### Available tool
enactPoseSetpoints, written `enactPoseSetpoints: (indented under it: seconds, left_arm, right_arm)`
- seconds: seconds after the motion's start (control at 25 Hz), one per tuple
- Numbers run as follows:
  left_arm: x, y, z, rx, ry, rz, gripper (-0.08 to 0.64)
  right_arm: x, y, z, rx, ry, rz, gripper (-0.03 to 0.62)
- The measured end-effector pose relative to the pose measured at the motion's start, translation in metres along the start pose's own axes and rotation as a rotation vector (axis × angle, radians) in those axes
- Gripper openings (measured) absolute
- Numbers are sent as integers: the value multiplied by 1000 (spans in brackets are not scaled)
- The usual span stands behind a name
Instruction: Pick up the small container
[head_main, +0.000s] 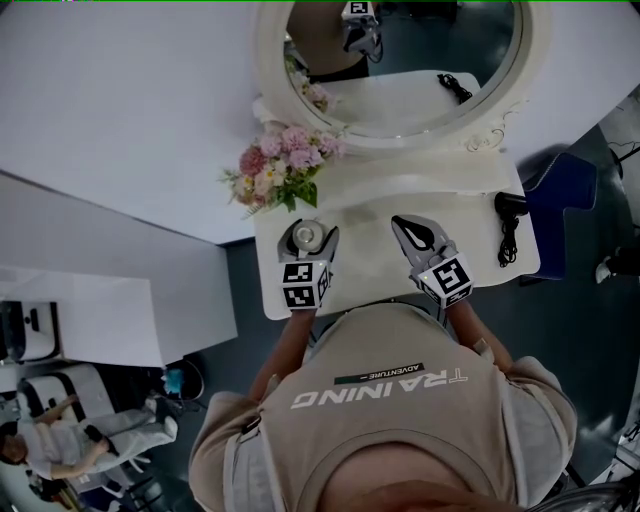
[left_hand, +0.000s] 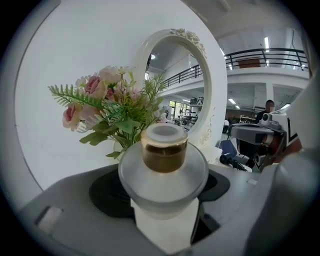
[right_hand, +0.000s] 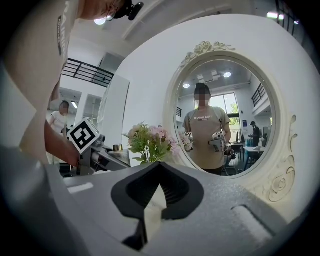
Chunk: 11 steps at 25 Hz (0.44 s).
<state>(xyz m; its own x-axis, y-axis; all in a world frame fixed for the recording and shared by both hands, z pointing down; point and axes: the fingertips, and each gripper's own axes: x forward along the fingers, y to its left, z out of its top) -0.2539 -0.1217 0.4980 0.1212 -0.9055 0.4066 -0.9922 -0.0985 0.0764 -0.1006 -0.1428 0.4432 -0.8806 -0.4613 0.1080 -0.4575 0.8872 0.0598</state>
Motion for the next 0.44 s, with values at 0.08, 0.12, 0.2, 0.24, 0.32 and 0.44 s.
enactPoseSetpoints:
  seconds: [0.08,0.12,0.2,0.24,0.32,0.44]
  left_arm:
    - [1,0,0,3,2,-2,353]
    - [1,1,-1,4,4,-2,353]
    - [2,1,-1,5,5,-2,353]
    - [2,1,-1,5,5,-3,353]
    - [3,0,-1,7,6,-5,353]
    - [3,-2,-3,12,9,-10,353]
  right_arm:
    - [1,2,-1,-17,8,2,2]
    - [1,3,-2,-21,9,3,2]
    - [1,4,-1,-17,6,3,2]
    - [2,3,-1,-11,2,2,2]
    - [2,1,-2,5,-1,-2,2]
    - [3,-3,-6,27,3,-7,2]
